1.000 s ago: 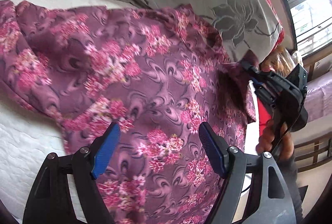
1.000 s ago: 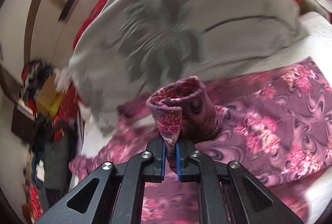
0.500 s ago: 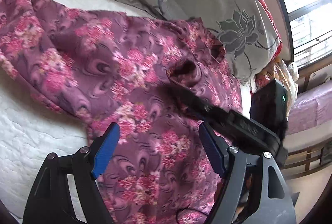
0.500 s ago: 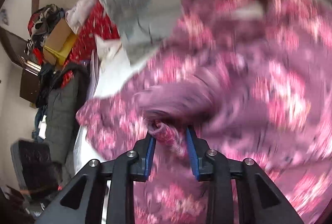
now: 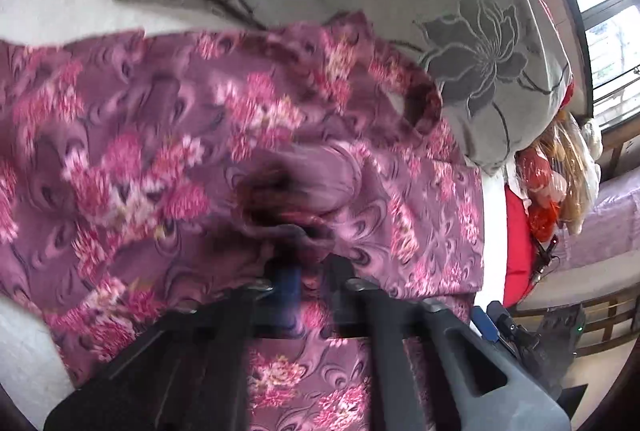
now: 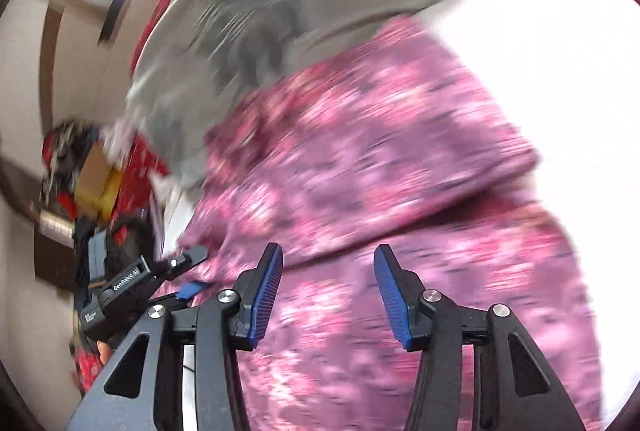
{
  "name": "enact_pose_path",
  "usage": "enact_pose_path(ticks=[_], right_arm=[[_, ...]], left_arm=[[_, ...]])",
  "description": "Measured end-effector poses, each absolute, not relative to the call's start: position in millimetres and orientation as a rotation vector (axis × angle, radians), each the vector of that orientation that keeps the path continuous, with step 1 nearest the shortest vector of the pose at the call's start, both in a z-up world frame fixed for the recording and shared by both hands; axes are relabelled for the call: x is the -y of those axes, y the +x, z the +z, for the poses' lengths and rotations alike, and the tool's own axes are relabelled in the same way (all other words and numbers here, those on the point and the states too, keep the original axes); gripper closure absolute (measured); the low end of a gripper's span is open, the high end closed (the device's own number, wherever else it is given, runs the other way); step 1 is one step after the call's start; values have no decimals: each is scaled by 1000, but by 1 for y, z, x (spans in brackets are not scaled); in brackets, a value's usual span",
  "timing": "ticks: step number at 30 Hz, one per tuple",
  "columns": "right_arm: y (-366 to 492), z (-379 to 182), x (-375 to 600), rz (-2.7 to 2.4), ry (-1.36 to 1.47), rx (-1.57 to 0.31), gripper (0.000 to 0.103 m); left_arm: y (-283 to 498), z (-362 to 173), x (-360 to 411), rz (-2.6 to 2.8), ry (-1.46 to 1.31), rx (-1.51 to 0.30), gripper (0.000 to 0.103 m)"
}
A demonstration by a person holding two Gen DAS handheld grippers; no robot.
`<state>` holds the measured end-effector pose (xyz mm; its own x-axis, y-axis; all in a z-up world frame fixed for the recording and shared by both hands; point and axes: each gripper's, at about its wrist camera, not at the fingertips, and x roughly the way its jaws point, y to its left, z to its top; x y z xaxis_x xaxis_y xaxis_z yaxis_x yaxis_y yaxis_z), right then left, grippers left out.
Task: Fold small clothes
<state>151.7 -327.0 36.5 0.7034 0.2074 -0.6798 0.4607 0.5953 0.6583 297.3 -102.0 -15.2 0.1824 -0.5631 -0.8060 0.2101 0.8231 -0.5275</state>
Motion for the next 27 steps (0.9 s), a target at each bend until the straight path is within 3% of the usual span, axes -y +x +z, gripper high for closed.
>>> enact_pose_path(ticks=[6,12,13,14,15,18,20,22,23,25,26,27], right_arm=[[122,31,391,-327,1023,-696,53],[158,-2,405,-270,1106,-772,53],[166,-2,401,-238,1097,-781,58],[171,2,397,-216,1058,-784,78],[175,8,392,-227,993,-792,90],[170,19,387,-286,893,-739,92],[172,1,391,-353,848,-848,99],[167,1,395,-351,874,-833,100],[163,10,394,-379,866,-816,91],[158,32,387,-350,845,-720,91],[158,40,382,-318,833,-692,91],[163,45,373,-286,811,-693,90]], left_arm=[[290,23,54,-492,-363,-1127,99],[297,-17,44,-427,-335,-1277,99],[297,-19,44,-422,-334,-1279,98],[296,-21,46,-423,-332,-1278,98],[295,-23,47,-423,-325,-1282,98],[292,-30,46,-418,-308,-1309,93],[288,-30,37,-411,-320,-1325,93],[282,-15,23,-411,-374,-1285,93],[277,-6,18,-418,-391,-1242,93],[273,12,18,-432,-384,-1170,91],[274,17,22,-439,-363,-1156,88],[277,19,32,-454,-329,-1152,78]])
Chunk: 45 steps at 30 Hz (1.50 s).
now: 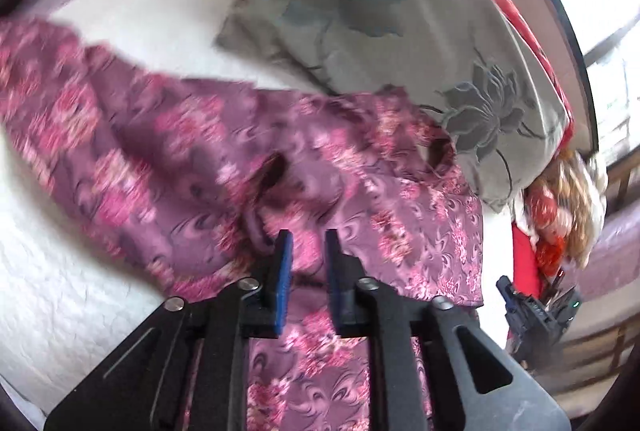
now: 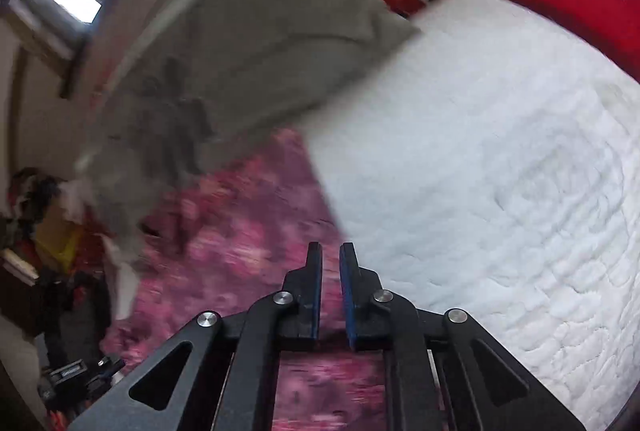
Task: Fold small clothes
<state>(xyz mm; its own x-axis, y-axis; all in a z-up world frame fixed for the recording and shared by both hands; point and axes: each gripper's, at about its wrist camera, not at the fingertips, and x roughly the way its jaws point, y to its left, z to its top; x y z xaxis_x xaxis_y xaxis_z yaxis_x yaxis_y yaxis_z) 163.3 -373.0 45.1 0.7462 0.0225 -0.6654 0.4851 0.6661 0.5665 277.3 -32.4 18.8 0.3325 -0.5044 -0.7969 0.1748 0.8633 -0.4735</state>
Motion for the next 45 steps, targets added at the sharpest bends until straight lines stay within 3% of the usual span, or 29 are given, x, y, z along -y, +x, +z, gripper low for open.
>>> enact_pose_path(ticks=[1,4,6,10,14,16,19,22,23,28,31,37,38,39,40,45], right_arm=[[170,46,365,-260,792,-712,86],[189,29,338,-234,718,-830,75],[200,9,321,-247,693,-947,75],[209,39,284,-210,622,-825,75],[256,51,228,-64,585,-832,75],[283,51,195,5,566,-855,75],[312,38,146,83,559,-886,75],[330,14,108,125,520,-937,74],[333,3,97,117,491,-951,69],[320,0,67,69,295,-823,62],[320,0,64,92,283,-821,52],[327,1,52,92,255,-818,47],[323,3,57,93,258,-817,47],[321,3,58,95,261,-816,47],[321,2,57,96,263,-815,47],[319,1,59,100,268,-813,46]], left_arm=[[282,16,41,-450,-299,-1158,70],[299,-17,66,-394,-204,-1240,69],[306,-37,68,-378,-188,-1274,70],[299,-11,46,-438,-276,-1244,70],[298,19,-1,-438,-345,-1153,68],[304,29,-40,-388,-370,-1116,57],[319,32,-102,-254,-387,-1087,52],[343,22,-174,-100,-421,-1096,52],[350,16,-184,-66,-429,-1106,52],[383,-10,-256,86,-529,-1126,52],[395,-26,-271,101,-622,-1129,52],[417,-52,-269,124,-716,-1122,47],[420,-49,-272,129,-716,-1094,48],[423,-47,-273,129,-715,-1076,62],[426,-44,-275,131,-706,-1075,90],[411,-7,-270,144,-562,-997,93]])
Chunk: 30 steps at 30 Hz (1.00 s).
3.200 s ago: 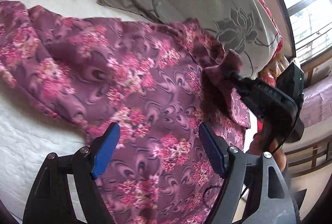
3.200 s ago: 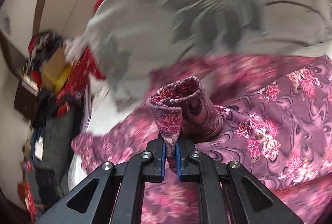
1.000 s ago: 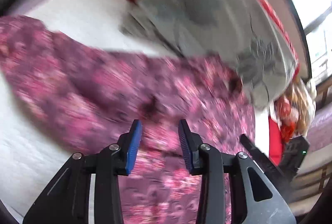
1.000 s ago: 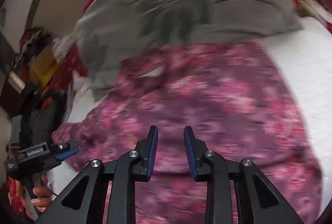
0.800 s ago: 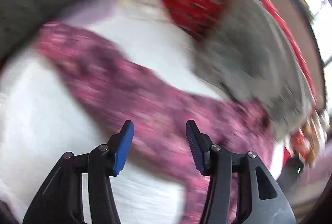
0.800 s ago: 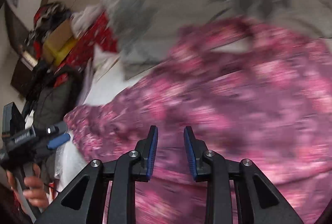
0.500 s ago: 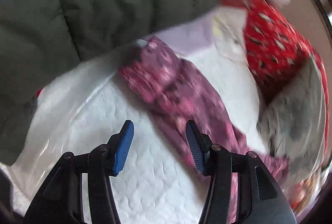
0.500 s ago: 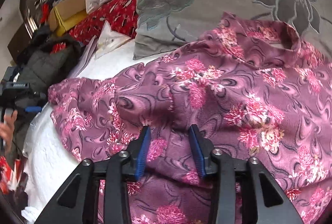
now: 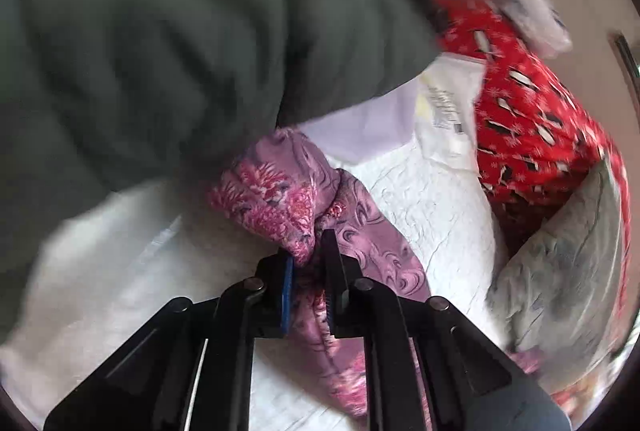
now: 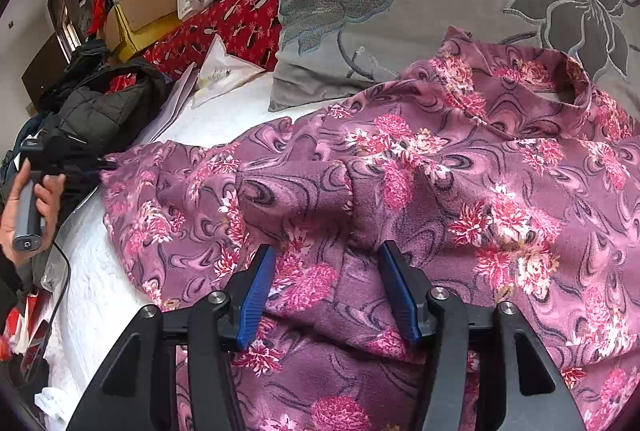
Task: Fold small clothes
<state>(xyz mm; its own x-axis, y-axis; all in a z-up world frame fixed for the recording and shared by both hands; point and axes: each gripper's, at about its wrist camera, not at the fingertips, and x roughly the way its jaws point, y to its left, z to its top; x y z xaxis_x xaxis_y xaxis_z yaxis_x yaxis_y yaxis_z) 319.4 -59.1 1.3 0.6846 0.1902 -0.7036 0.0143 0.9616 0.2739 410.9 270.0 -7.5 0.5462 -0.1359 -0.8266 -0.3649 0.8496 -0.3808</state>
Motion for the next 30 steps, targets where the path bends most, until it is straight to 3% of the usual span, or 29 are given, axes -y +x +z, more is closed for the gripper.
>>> enact_pose_path(ticks=[12,25,30], right_arm=[[327,20,61,80,221,-927,43],[256,25,180,-220,101,-921,43],[226,14,226,-312,117,-921,25]], left_arm=[[379,48,-234,117,-334,-924,93],[357,96,-127,-70,-261,-888,93],[337,110,-72,-147,-207,-878,93]])
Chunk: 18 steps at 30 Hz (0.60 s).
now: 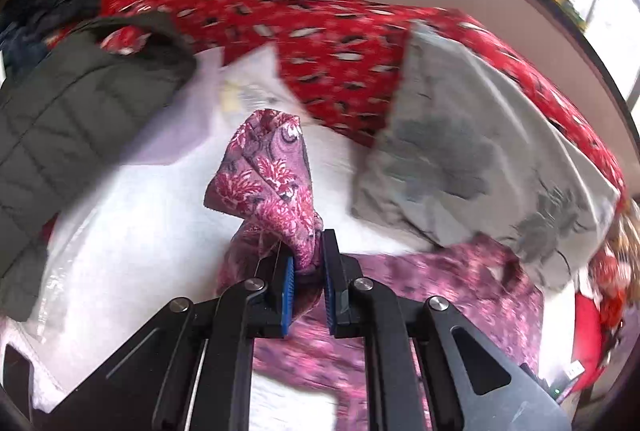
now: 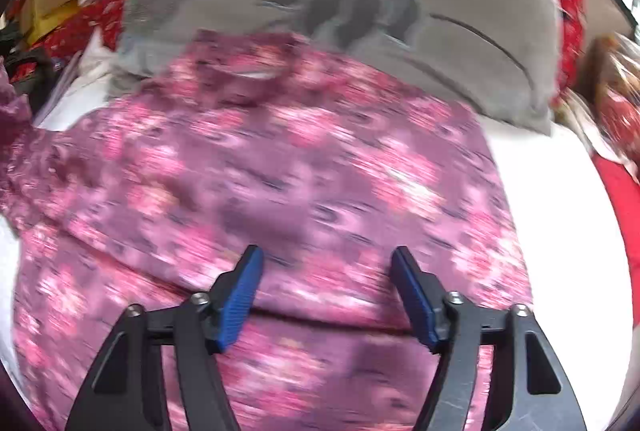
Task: Fold small clothes
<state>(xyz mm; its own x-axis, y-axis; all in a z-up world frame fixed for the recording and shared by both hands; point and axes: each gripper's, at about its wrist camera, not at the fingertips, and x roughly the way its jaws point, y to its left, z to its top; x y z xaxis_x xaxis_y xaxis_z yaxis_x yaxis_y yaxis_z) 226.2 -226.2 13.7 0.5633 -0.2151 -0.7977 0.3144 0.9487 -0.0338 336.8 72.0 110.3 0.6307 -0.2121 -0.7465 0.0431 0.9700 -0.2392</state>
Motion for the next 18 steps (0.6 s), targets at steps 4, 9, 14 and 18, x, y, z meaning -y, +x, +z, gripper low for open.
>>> enact_pose_path(ticks=[4,9,14,18], right_arm=[[211,5,251,-307,217,-894,7],[206,2,251,-299,203,-872,2],[204,2,254,-264,248,-847,0],[200,1,258,-259,253,-836,0]], left_arm=[[325,120,-26,-216,-169,-874,93],[311,123,35,-305,-134,-883,93],[295,103,107,-391,-90,-943,93],[282,70,158,-432,-29,-1010,93]])
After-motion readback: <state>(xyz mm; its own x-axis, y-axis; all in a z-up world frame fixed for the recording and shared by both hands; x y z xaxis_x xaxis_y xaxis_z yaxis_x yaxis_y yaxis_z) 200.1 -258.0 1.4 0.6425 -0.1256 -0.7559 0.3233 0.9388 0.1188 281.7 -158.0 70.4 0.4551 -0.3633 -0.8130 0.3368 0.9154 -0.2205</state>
